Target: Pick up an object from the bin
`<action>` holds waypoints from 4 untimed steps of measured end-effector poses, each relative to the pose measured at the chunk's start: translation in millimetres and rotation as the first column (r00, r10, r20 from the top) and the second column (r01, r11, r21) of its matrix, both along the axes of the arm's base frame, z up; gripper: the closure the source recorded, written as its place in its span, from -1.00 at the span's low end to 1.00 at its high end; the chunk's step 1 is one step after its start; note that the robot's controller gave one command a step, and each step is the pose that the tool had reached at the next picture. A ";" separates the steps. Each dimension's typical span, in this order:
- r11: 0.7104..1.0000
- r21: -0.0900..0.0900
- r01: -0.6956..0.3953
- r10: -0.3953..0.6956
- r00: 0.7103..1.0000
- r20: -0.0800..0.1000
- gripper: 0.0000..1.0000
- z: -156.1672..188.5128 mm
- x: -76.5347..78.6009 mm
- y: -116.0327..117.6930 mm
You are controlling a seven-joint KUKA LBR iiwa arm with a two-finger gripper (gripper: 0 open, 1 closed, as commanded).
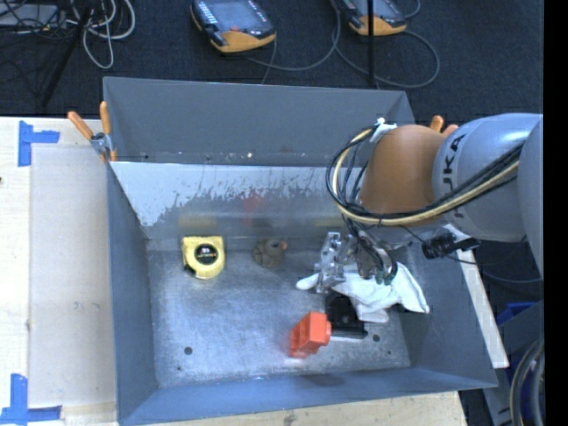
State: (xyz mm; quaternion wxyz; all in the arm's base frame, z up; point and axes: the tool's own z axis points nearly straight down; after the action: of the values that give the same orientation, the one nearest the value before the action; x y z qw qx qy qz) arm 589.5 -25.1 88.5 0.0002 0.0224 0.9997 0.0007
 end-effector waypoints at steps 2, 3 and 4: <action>1.000 -0.002 0.009 -0.008 1.000 0.017 1.00 51.7 5.1 7.5; 0.998 0.002 0.057 -0.057 0.998 0.002 1.00 -5.1 0.9 -4.0; 0.997 -0.001 0.073 -0.073 0.997 -0.001 1.00 -1.7 2.6 -1.5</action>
Offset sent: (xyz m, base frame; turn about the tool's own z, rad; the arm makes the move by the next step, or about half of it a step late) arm 0.0009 0.0137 -0.0185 -0.0229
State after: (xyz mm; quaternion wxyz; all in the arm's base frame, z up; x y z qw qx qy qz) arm 592.0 -26.5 86.8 -0.0001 0.0590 0.9983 -0.0001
